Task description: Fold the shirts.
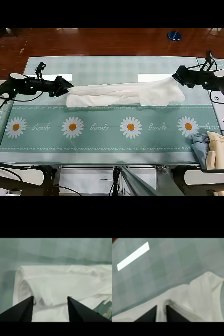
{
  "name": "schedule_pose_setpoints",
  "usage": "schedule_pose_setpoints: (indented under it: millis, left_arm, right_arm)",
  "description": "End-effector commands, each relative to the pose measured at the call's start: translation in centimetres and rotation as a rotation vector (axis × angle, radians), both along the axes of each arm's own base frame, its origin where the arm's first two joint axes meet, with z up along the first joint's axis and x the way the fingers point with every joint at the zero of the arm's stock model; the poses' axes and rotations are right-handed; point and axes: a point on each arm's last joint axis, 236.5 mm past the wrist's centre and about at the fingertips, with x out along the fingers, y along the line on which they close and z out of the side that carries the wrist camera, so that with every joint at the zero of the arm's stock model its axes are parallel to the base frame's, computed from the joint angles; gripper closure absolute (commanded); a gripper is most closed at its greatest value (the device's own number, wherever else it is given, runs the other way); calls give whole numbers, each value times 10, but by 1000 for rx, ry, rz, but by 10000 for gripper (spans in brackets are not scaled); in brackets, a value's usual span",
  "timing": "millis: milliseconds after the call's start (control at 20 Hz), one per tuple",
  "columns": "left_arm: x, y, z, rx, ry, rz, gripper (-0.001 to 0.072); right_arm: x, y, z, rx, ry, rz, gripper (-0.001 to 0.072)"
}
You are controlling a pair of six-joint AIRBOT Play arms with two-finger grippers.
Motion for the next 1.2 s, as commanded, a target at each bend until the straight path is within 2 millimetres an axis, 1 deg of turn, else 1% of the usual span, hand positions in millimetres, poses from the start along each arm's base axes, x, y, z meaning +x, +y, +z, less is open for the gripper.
schedule_pose_setpoints:
  millis: [0,50,100,150,200,250,300,350,400,450,500,550,600,650,700,850,1000,1050,1150]
  left_arm:
    - [15,23,22,3,-56,26,192]
    - [23,43,38,13,-97,58,192]
    - [29,63,56,26,-138,93,193]
    - [33,84,75,40,-179,129,193]
    - [32,98,90,51,-209,152,193]
    - [30,106,102,62,-236,161,193]
    - [25,108,112,68,-255,147,193]
    - [19,104,118,61,-257,127,194]
    - [14,96,122,50,-252,100,194]
    - [9,87,122,36,-242,68,195]
    - [4,77,121,24,-229,33,195]
    - [1,70,120,21,-222,7,195]
    - [0,63,120,22,-220,-12,195]
    - [0,56,120,21,-220,-28,195]
    - [0,50,120,20,-220,-41,195]
    - [-2,38,118,25,-217,-71,195]
    - [-3,35,115,35,-212,-84,196]
    - [-3,35,115,34,-211,-85,196]
    - [-3,34,115,34,-211,-87,196]
  right_arm:
    - [0,-13,24,-69,-59,43,217]
    - [-3,-28,41,-137,-77,59,217]
    - [-8,-47,53,-211,-69,65,217]
    - [-19,-69,61,-278,-25,65,212]
    - [-32,-85,62,-317,40,70,113]
    - [-48,-96,57,-334,115,91,104]
    - [-62,-100,48,-323,172,126,103]
    - [-74,-98,37,-297,222,164,101]
    - [-86,-91,23,-252,278,217,101]
    - [-95,-79,11,-197,316,277,101]
    - [-99,-64,1,-121,338,328,101]
    - [-99,-49,-5,-45,335,372,101]
    - [-94,-38,-10,23,322,384,101]
    - [-85,-31,-15,78,303,367,102]
    - [-75,-30,-22,108,287,341,102]
    - [-59,-43,-42,101,288,251,102]
    - [-52,-47,-53,88,285,226,102]
    - [-50,-42,-58,90,290,231,102]
    - [-50,-24,-74,102,321,269,102]
